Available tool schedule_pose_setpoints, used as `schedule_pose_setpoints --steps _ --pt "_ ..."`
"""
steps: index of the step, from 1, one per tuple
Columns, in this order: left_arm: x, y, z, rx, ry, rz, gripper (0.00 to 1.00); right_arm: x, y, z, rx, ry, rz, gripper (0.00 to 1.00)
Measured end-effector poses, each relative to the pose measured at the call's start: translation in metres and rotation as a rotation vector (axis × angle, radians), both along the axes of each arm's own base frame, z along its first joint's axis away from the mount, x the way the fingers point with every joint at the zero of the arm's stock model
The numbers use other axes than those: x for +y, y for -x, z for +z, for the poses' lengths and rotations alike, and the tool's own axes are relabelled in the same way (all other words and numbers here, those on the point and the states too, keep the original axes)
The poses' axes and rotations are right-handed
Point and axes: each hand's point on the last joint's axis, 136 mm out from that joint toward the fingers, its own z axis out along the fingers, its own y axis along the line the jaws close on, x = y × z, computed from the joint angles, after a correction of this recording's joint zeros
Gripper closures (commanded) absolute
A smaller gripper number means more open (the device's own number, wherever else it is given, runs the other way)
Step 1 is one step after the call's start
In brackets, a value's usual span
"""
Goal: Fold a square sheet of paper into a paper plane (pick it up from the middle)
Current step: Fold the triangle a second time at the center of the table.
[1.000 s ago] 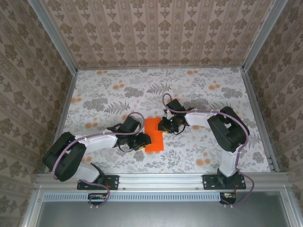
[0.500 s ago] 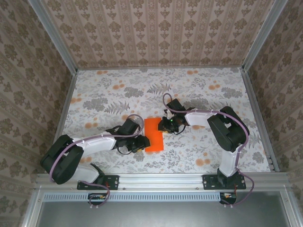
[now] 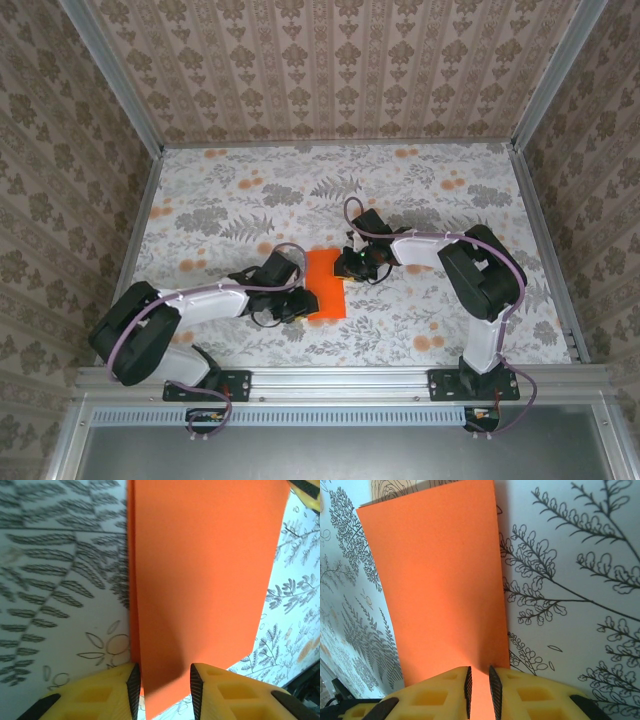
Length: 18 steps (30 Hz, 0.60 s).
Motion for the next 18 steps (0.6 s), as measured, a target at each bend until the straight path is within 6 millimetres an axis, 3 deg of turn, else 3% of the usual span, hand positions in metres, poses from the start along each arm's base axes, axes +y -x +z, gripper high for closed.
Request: schedule_pose_setpoints --steps 18 --pt "-0.007 -0.015 0.016 -0.058 0.094 0.021 0.66 0.001 0.0 0.001 0.004 -0.009 0.003 0.78"
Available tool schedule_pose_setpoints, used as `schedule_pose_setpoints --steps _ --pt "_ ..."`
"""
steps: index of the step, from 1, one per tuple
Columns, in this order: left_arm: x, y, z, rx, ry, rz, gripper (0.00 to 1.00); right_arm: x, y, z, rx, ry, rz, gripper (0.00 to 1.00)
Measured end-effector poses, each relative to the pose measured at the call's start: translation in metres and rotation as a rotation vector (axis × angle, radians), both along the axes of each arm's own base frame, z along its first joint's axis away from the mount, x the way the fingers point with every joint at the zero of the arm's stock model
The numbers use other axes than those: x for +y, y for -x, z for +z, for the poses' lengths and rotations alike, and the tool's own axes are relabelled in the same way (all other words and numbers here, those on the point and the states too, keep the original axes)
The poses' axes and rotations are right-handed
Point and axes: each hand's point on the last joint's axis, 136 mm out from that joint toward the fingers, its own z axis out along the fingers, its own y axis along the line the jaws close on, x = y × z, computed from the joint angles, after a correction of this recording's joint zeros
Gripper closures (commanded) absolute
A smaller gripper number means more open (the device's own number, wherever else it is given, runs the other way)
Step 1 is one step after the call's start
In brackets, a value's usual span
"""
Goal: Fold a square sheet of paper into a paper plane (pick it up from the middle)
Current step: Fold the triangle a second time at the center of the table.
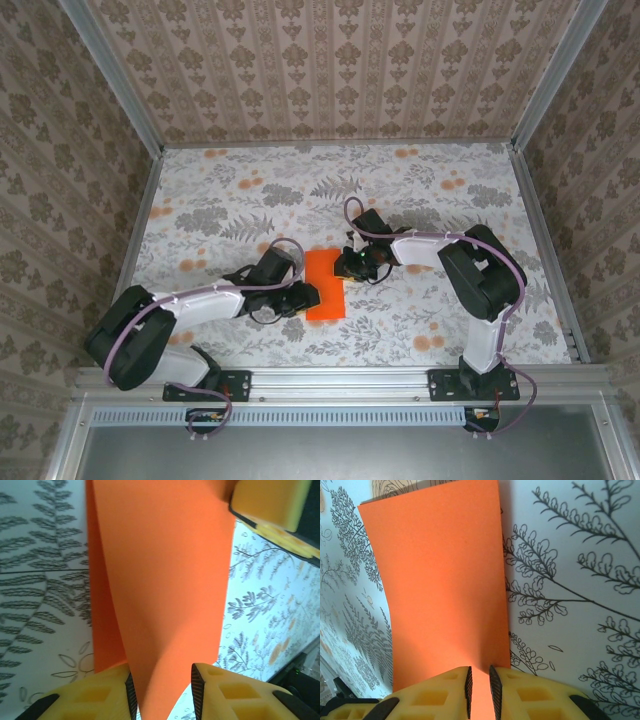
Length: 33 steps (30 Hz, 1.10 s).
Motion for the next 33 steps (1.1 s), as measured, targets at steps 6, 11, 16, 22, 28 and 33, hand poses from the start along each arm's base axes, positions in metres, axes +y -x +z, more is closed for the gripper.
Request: schedule_pose_setpoints --steps 6,11,16,22,28,33 --pt "-0.01 -0.004 0.009 -0.026 0.06 -0.012 0.67 0.0 0.0 0.0 0.003 -0.003 0.0 0.78" --pt "-0.018 -0.008 0.016 -0.049 0.103 -0.025 0.66 0.0 0.0 0.0 0.003 -0.003 0.0 0.78" --pt "-0.027 -0.013 0.01 -0.032 0.108 -0.037 0.66 -0.001 0.0 0.0 0.004 -0.003 -0.002 0.78" --pt "-0.042 -0.025 0.019 -0.052 0.143 -0.05 0.64 -0.001 -0.001 0.0 0.004 -0.003 -0.003 0.78" --pt "-0.044 -0.027 0.022 -0.057 0.147 -0.054 0.6 -0.002 -0.001 0.0 0.004 -0.002 -0.005 0.78" --pt "-0.033 -0.015 0.022 -0.056 0.145 -0.056 0.57 -0.003 -0.002 0.0 0.005 -0.002 -0.007 0.78"
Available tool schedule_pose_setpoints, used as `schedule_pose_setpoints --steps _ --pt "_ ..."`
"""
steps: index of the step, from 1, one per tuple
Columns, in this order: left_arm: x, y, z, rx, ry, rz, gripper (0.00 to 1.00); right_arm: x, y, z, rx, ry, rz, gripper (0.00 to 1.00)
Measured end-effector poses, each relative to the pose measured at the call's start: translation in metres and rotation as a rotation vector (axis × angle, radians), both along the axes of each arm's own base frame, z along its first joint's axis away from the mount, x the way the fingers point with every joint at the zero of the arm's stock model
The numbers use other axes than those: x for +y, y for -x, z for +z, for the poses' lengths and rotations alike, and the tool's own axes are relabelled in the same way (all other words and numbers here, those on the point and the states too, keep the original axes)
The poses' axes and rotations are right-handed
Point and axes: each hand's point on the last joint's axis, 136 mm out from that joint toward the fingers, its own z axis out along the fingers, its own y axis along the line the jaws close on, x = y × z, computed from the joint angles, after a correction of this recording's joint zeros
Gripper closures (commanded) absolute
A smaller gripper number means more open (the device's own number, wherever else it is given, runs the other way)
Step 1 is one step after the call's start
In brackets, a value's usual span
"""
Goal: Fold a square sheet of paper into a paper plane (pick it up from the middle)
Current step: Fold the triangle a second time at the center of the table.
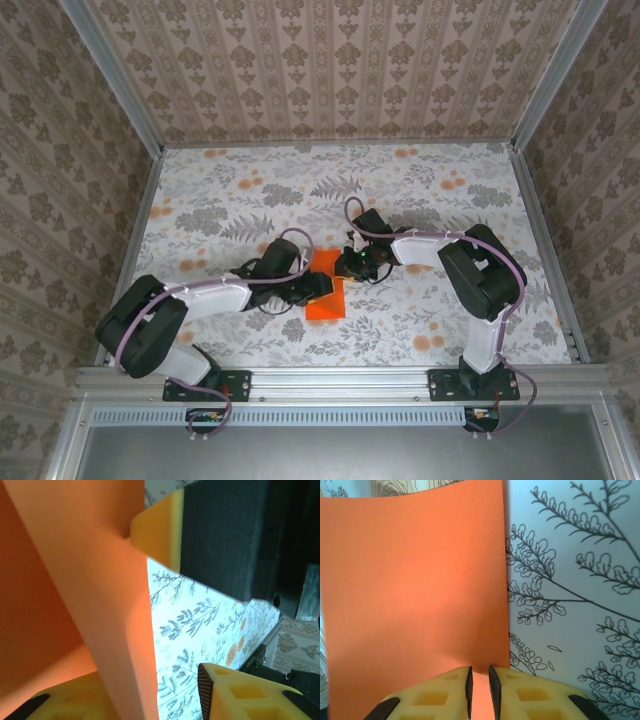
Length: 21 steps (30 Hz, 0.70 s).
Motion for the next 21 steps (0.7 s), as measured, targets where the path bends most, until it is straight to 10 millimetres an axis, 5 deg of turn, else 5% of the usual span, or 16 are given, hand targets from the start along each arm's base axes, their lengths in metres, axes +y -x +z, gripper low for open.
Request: schedule_pose_setpoints --steps 7,14,21 --pt "0.019 0.021 0.0 -0.004 0.011 -0.001 0.6 0.0 0.0 0.0 0.0 0.0 0.0 0.78" --pt "0.007 0.012 0.011 -0.034 0.054 -0.011 0.62 0.0 0.0 0.0 0.0 0.0 0.0 0.78" --pt "-0.008 -0.004 -0.003 -0.017 0.039 -0.011 0.57 0.001 0.0 0.001 0.001 -0.007 0.002 0.75"
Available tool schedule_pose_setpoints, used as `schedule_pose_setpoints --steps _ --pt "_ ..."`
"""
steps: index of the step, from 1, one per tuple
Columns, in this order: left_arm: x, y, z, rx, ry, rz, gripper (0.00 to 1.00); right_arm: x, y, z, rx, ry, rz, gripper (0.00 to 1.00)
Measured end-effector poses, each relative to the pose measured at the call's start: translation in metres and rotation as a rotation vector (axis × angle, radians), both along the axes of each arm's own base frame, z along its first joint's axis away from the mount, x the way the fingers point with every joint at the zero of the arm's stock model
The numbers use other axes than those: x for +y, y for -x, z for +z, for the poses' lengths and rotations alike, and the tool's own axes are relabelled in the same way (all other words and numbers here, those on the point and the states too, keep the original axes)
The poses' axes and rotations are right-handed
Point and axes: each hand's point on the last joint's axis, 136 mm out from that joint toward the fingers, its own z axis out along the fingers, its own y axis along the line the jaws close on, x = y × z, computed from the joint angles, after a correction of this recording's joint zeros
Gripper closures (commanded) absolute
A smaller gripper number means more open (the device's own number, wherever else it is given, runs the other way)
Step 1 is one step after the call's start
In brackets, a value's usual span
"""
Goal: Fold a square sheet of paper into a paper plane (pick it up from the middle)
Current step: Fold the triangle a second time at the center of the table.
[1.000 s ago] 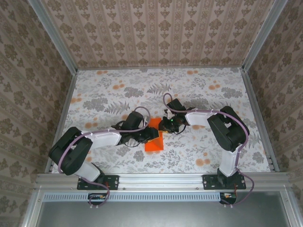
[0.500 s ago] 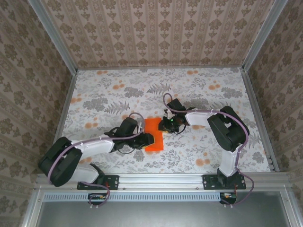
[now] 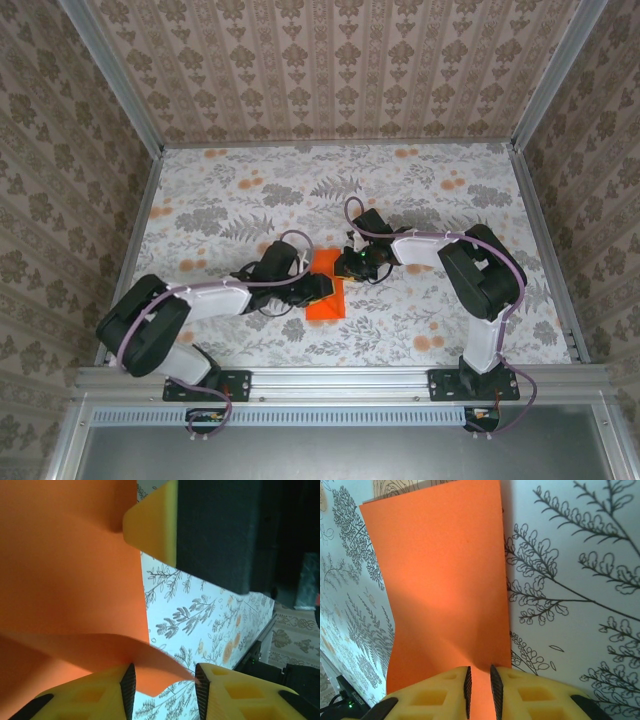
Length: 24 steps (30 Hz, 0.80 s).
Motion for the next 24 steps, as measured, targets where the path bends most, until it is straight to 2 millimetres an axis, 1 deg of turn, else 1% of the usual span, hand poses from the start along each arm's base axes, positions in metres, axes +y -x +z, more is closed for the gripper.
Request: schedule_pose_setpoints --steps 4,7,10,12,15,17,19,24 --pt "-0.004 -0.004 -0.003 0.003 -0.002 0.002 0.48 0.001 0.0 0.003 -0.004 -0.01 0.004 0.69" --pt "-0.005 -0.005 -0.002 -0.003 0.003 0.002 0.47 0.0 0.0 0.006 -0.008 -0.016 0.003 0.66" --pt "-0.004 -0.006 -0.002 -0.006 0.0 0.007 0.53 -0.008 0.003 0.011 -0.009 -0.021 -0.009 0.63" --pt "-0.004 -0.007 -0.003 -0.009 -0.002 0.011 0.58 -0.014 0.007 0.017 -0.017 -0.03 -0.016 0.6" --pt "-0.003 -0.008 -0.003 -0.015 -0.008 0.015 0.67 -0.019 0.013 0.03 -0.041 -0.056 -0.014 0.57" --pt "-0.003 -0.009 -0.004 -0.022 -0.012 0.018 0.7 -0.02 0.02 0.037 -0.053 -0.083 -0.001 0.57" --pt "-0.002 -0.01 -0.004 -0.024 -0.014 0.02 0.73 -0.019 0.026 0.04 -0.058 -0.108 0.015 0.56" --pt "-0.002 -0.011 -0.005 -0.029 -0.019 0.024 0.76 -0.014 0.038 0.038 -0.037 -0.148 0.047 0.57"
